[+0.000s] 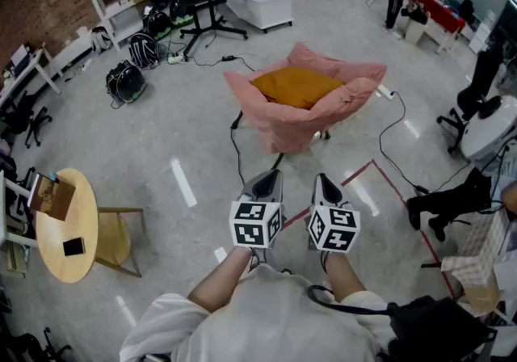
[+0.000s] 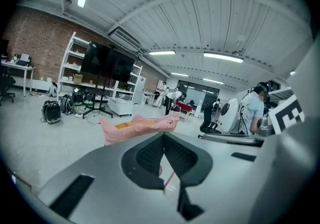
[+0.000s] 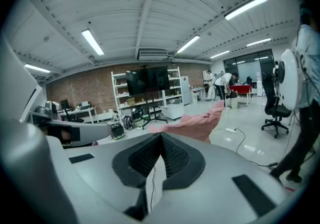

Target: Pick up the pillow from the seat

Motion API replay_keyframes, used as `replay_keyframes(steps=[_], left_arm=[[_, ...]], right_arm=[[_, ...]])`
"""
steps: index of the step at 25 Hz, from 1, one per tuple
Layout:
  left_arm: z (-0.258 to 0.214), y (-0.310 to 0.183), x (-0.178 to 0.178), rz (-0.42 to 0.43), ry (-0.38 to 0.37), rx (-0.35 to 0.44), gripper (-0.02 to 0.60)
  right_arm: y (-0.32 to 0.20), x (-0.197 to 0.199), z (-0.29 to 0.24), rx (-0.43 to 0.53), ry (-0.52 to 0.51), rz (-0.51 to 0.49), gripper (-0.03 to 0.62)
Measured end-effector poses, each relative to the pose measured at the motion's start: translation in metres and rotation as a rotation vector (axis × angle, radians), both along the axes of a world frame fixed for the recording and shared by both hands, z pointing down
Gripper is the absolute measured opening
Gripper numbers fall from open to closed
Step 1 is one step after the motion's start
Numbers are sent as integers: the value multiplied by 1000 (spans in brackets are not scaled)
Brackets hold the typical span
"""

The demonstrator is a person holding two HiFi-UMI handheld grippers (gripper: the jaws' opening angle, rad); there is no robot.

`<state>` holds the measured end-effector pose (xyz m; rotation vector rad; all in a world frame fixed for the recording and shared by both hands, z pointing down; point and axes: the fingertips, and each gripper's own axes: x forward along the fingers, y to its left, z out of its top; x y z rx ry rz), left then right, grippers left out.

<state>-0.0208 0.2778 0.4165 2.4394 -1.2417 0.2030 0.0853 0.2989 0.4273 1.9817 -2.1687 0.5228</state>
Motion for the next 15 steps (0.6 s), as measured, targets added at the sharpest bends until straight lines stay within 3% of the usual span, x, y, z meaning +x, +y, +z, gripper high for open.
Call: replay_keyframes(steps=[15], left_arm=[[10,-10,-28,19,-4,0,6]], right_arm=[[-2,-17,6,3,-10,57,29]])
